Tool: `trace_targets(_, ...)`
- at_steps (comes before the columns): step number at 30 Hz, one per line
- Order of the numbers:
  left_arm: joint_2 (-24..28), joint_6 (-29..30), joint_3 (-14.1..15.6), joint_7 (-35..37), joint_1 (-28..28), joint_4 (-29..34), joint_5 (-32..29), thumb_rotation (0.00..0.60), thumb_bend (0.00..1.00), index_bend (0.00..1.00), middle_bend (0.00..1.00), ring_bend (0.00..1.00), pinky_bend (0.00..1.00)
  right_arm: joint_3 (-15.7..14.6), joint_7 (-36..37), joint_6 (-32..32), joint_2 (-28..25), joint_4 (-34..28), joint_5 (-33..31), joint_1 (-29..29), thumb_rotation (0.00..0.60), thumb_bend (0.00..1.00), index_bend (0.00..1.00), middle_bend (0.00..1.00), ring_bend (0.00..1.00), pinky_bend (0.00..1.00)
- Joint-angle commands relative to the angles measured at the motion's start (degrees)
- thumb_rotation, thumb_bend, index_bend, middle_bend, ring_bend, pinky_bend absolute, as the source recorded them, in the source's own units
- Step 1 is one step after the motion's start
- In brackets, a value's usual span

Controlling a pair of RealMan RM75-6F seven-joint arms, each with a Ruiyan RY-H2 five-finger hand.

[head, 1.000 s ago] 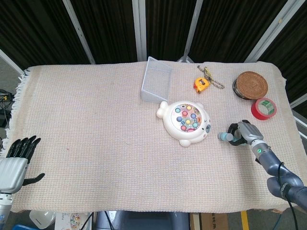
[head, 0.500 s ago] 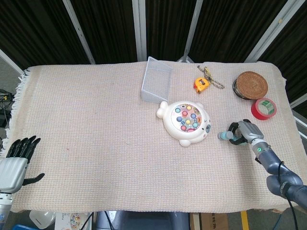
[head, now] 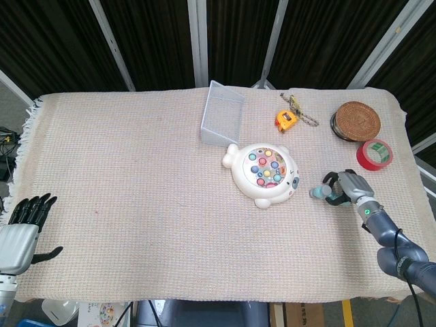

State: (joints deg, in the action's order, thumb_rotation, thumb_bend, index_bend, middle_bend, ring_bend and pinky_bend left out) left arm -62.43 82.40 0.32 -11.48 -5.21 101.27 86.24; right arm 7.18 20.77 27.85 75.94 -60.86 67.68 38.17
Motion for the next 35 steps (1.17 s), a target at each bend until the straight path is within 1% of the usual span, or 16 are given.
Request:
trace_targets(1,0.0,0.1,0.0,0.1,0.0,-0.1,0.1,0.600,0.05,0.00,0.00,0.00,0.00,0.0,-0.4,-0.2,-0.6,-0.7,0.0,0.0,0.600,0.33,0.12,0.28,0.08,0.00)
trace_targets(3,-0.1,0.1,0.0,0.2,0.0,-0.1,0.1,0.600,0.05,0.00,0.00,0.00,0.00,0.0,-0.7,-0.5,-1.1,-1.4,-0.1,0.1,0.600,0.32,0.03,0.23,0.04,0.00)
trace_targets(5,-0.1,0.1,0.0,0.3,0.0,-0.2,0.1,0.600,0.05,0.00,0.00,0.00,0.00,0.1,-1.1,-0.8,-1.7,-2.0,-0.3,0.3,0.600,0.31,0.00,0.19,0.02,0.00)
trace_targets(9,-0.1,0.2,0.0,0.5,0.0,-0.3,0.1,0.600,0.05,0.00,0.00,0.00,0.00,0.2,-1.9,-0.7,-2.7,-3.7,-0.6,0.4,0.600,0.31,0.00,0.11,0.00,0.00)
trace_targets(13,0.0,0.2,-0.2,0.5,0.0,-0.2,0.0,0.600,0.05,0.00,0.00,0.00,0.00,0.6,-1.9,1.6,-4.8,-7.3,-0.4,-0.7,0.600,0.31,0.00,0.07,0.00,0.00)
trace_targets(16,0.0,0.3,-0.4,0.7,-0.1,-0.2,-0.2,0.600,0.05,0.00,0.00,0.00,0.00,1.2,-1.1,4.9,-6.8,-10.5,0.1,-2.4,0.600,0.31,0.00,0.06,0.00,0.00)
trace_targets(20,-0.1,0.3,-0.6,1.0,-0.1,-0.4,-0.4,0.600,0.05,0.00,0.00,0.00,0.00,2.2,1.3,13.6,-10.0,-15.9,2.0,-6.6,0.600,0.31,0.00,0.06,0.00,0.00)
trace_targets(22,-0.3,0.4,-0.7,1.3,-0.1,-0.7,-0.4,0.600,0.05,0.00,0.00,0.00,0.00,2.7,2.8,19.2,-10.9,-18.0,3.2,-9.3,0.600,0.31,0.00,0.06,0.00,0.00)
trace_targets(24,-0.5,0.6,-0.7,1.7,0.0,-1.1,-0.4,0.600,0.05,0.00,0.00,0.00,0.00,2.4,3.3,24.8,-11.4,-19.4,5.0,-12.1,0.600,0.31,0.00,0.06,0.00,0.00)
trace_targets(25,-0.7,0.8,-0.7,1.9,0.1,-1.3,-0.3,0.600,0.05,0.00,0.00,0.00,0.00,2.3,2.9,28.9,-11.3,-20.0,5.9,-13.9,0.600,0.31,0.00,0.06,0.00,0.00)
trace_targets(26,-0.8,0.9,-0.6,2.2,0.1,-1.5,-0.1,0.600,0.05,0.00,0.00,0.00,0.00,1.9,1.6,33.1,-10.8,-20.1,7.0,-15.8,0.600,0.31,0.00,0.06,0.00,0.00)
trace_targets(27,-0.9,1.1,-0.6,2.4,0.2,-1.7,0.0,0.600,0.05,0.00,0.00,0.00,0.00,1.6,0.5,35.5,-10.5,-20.1,7.5,-17.0,0.600,0.31,0.01,0.06,0.00,0.00)
trace_targets(29,-1.2,1.6,-0.4,2.9,0.5,-2.3,0.5,0.600,0.05,0.00,0.00,0.00,0.00,0.7,-4.2,43.1,-9.0,-19.9,8.7,-20.5,0.600,0.31,0.03,0.06,0.00,0.00)
trace_targets(31,-1.4,2.1,-0.2,3.4,0.8,-2.8,0.9,0.600,0.05,0.00,0.00,0.00,0.00,-0.2,-7.4,48.1,-7.6,-19.9,9.8,-23.0,0.600,0.31,0.05,0.06,0.00,0.00)
trace_targets(35,-1.4,2.6,0.3,4.7,1.0,-3.4,2.2,0.600,0.05,0.00,0.00,0.00,0.00,-2.1,-9.8,55.3,-6.1,-21.0,12.1,-27.3,0.600,0.31,0.05,0.06,0.00,0.00)
